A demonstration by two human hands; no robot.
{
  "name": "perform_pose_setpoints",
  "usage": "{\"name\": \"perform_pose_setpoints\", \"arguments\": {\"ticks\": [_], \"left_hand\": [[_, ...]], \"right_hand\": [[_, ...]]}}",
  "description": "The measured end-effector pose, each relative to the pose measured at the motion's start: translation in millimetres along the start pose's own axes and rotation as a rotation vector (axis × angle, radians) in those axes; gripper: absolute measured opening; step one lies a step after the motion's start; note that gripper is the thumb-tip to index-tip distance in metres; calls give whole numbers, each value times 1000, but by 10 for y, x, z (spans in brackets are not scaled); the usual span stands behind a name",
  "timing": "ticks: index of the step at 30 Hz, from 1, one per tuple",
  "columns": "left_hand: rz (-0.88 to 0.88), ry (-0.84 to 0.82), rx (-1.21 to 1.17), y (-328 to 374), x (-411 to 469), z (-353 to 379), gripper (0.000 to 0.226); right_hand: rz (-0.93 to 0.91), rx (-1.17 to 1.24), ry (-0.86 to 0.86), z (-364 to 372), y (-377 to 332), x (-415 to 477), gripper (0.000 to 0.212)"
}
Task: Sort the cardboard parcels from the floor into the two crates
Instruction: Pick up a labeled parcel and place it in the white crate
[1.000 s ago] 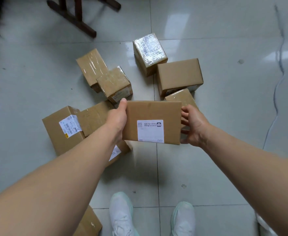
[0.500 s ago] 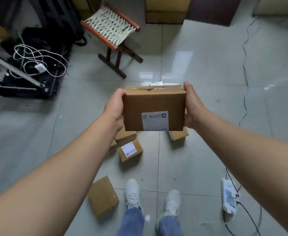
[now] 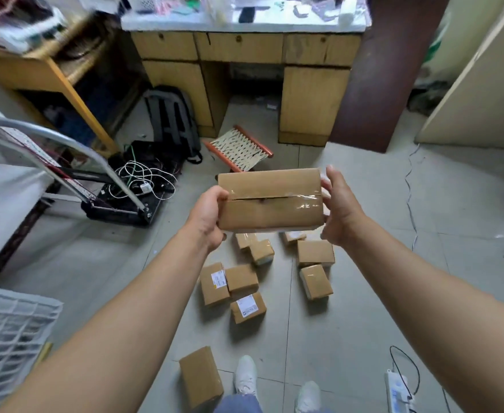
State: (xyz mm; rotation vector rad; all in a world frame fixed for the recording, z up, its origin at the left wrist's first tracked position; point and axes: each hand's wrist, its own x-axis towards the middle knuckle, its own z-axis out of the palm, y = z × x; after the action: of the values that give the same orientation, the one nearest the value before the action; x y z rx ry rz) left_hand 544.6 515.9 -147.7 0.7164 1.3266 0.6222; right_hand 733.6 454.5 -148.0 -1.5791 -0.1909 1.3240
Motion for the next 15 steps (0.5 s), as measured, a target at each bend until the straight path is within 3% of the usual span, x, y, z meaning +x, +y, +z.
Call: {"name": "perform_pose_setpoints", "arguments": {"ticks": [8,15], "left_hand": [[233,5,-77,469,-658,-311,52],[282,135,-112,443,-1232,-660,25]], "right_hand": [[-92,26,-88,389,-354,-541,59],[-84,-24,-259,584,-280,-823,53]]}}
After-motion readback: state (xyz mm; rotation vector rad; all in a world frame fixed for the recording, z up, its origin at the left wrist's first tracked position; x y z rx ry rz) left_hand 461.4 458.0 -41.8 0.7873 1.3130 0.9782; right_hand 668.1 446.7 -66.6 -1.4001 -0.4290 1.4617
